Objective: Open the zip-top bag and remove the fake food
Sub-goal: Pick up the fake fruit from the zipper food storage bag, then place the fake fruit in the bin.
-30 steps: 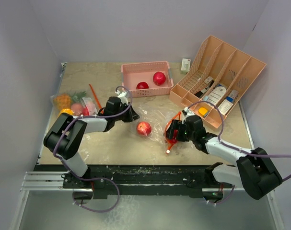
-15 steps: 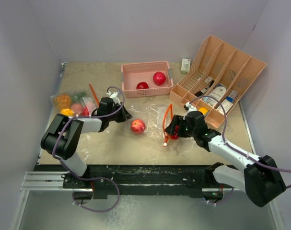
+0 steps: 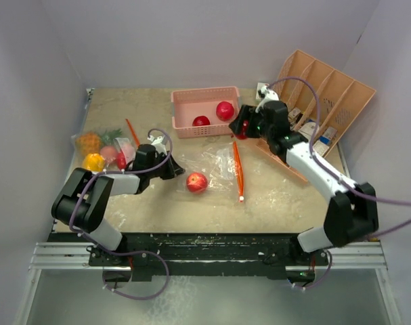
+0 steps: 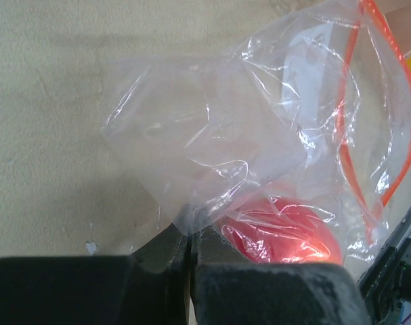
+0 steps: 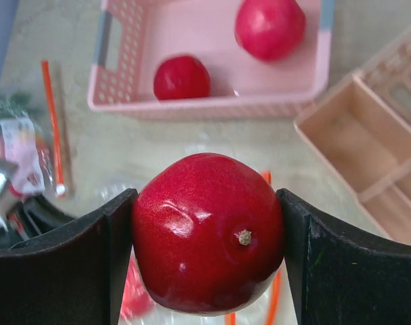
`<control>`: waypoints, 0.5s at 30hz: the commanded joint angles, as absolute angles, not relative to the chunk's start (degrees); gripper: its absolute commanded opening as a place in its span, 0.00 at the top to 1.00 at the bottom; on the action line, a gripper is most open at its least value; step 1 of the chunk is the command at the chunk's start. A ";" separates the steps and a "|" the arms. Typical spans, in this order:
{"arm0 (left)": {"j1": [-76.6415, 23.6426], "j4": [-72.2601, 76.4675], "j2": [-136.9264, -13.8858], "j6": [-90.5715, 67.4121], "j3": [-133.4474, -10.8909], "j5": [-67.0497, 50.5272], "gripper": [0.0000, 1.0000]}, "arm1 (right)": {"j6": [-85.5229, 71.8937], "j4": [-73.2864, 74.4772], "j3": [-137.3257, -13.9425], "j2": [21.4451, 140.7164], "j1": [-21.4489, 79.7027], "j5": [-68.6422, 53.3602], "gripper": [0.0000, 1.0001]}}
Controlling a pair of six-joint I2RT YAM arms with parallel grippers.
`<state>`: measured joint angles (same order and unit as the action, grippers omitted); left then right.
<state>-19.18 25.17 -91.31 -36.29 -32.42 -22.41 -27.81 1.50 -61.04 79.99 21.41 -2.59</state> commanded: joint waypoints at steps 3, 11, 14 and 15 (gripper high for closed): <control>-19.12 30.61 -89.94 -38.15 -29.61 -27.37 1.00 | -24.73 -3.34 -77.69 96.70 21.45 -5.92 0.33; -19.25 32.74 -88.89 -39.11 -26.04 -28.83 1.00 | -21.70 -0.84 -93.82 113.70 21.45 -2.90 0.32; -19.25 32.43 -88.68 -38.89 -25.92 -28.99 1.00 | -19.24 -0.24 -97.37 116.42 21.51 -3.42 0.24; -19.28 32.28 -88.58 -38.85 -25.98 -29.00 1.00 | -18.84 -0.09 -98.08 116.90 21.52 -3.33 0.19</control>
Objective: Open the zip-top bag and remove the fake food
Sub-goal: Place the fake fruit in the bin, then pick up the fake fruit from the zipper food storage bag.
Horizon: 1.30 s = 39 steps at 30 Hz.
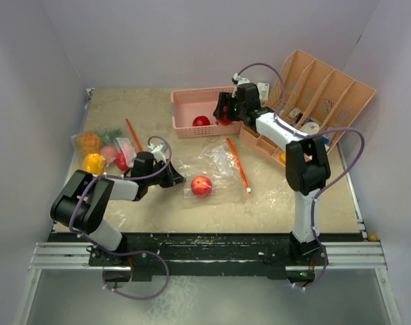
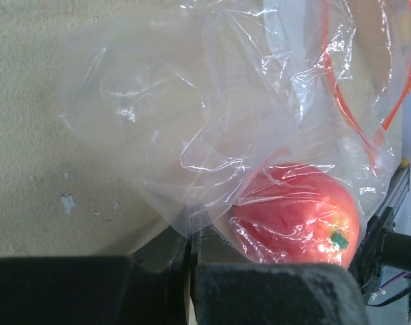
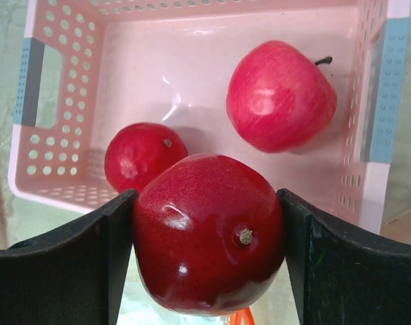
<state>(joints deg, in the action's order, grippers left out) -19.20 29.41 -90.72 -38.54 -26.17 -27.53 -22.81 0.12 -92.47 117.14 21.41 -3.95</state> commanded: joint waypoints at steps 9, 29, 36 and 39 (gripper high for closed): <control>-19.76 32.17 -89.57 -38.73 -27.26 -29.22 1.00 | -14.50 -2.31 -95.87 113.33 21.52 -3.87 0.00; -22.77 27.64 -92.37 -35.11 -32.85 -25.79 1.00 | -25.55 -5.50 -45.25 67.17 20.48 4.62 0.59; -22.81 25.93 -93.76 -33.30 -35.85 -25.78 1.00 | -30.51 -6.15 -33.94 61.01 20.39 1.44 0.72; -22.78 25.36 -93.65 -33.05 -36.54 -25.93 1.00 | -31.51 -7.97 -31.26 61.89 20.39 -0.26 0.73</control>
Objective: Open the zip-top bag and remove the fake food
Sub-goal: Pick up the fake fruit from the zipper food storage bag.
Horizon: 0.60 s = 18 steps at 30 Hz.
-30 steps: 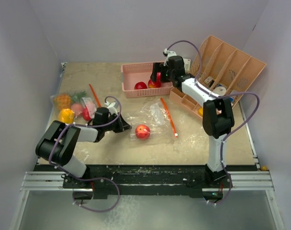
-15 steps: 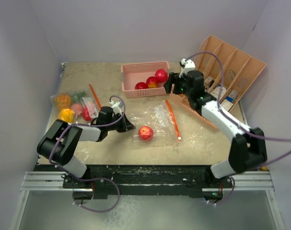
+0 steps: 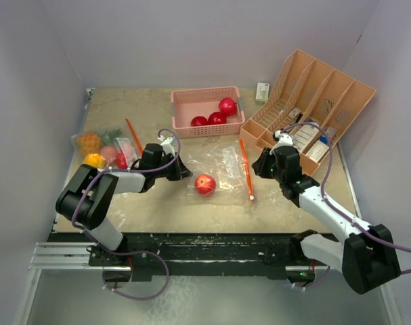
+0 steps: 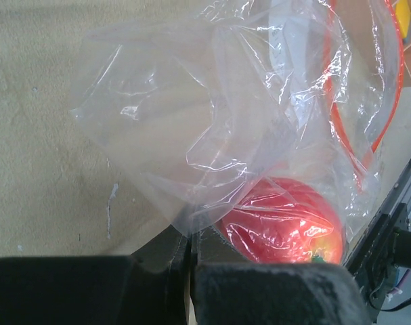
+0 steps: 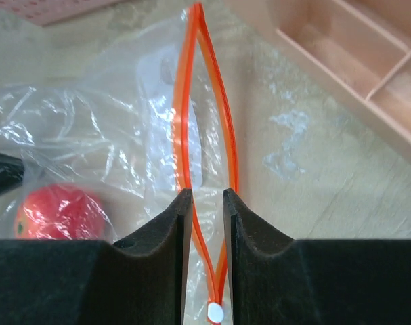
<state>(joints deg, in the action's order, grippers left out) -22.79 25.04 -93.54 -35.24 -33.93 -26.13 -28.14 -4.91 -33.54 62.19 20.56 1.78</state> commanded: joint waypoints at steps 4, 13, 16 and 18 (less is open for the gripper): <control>-22.80 25.16 -93.34 -32.96 -36.78 -26.09 1.00 | -32.41 -12.11 -28.88 65.10 20.39 -3.86 0.73; -22.80 24.57 -92.34 -32.87 -36.53 -26.10 1.00 | -33.63 -25.21 -26.74 71.66 20.34 -13.87 0.71; -22.78 24.37 -91.94 -32.83 -36.60 -26.09 1.00 | -34.38 -27.15 -26.26 73.39 20.42 -16.95 0.71; -22.82 23.75 -91.61 -32.56 -36.61 -26.06 1.00 | -35.07 -28.62 -25.43 72.75 20.39 -18.16 0.71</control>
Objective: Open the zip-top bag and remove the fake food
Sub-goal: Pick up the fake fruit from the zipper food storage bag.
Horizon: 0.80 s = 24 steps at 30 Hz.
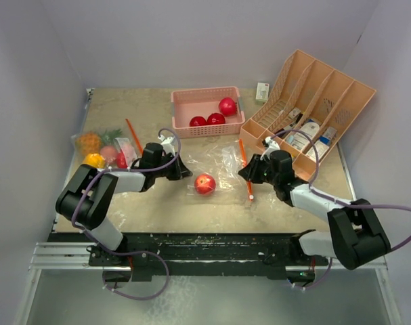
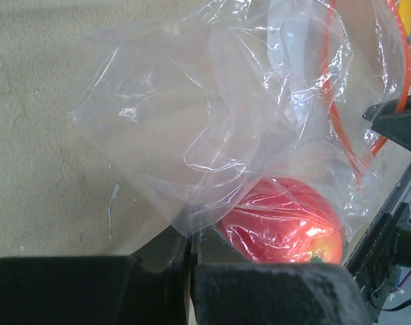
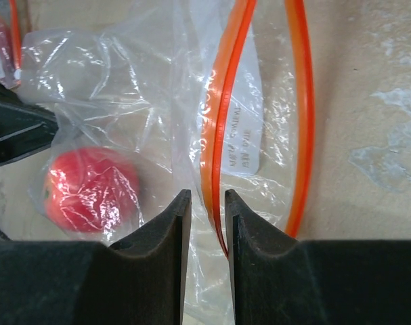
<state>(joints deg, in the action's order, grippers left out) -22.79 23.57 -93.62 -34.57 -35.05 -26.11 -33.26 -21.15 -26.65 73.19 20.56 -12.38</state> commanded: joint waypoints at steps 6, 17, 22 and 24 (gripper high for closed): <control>-22.81 22.79 -91.38 -32.04 -36.82 -25.47 0.92 | -33.76 -26.87 -25.05 67.56 20.40 -15.77 0.71; -22.72 21.91 -91.47 -31.78 -37.88 -24.96 0.86 | -32.66 -25.28 -24.01 58.47 20.39 -15.46 1.00; -22.23 22.69 -92.37 -32.44 -37.75 -25.87 1.00 | -35.13 -25.91 -22.09 52.98 20.35 -13.84 1.00; -22.02 23.33 -92.76 -32.60 -37.71 -26.45 1.00 | -36.02 -25.42 -21.54 51.22 20.24 -12.99 1.00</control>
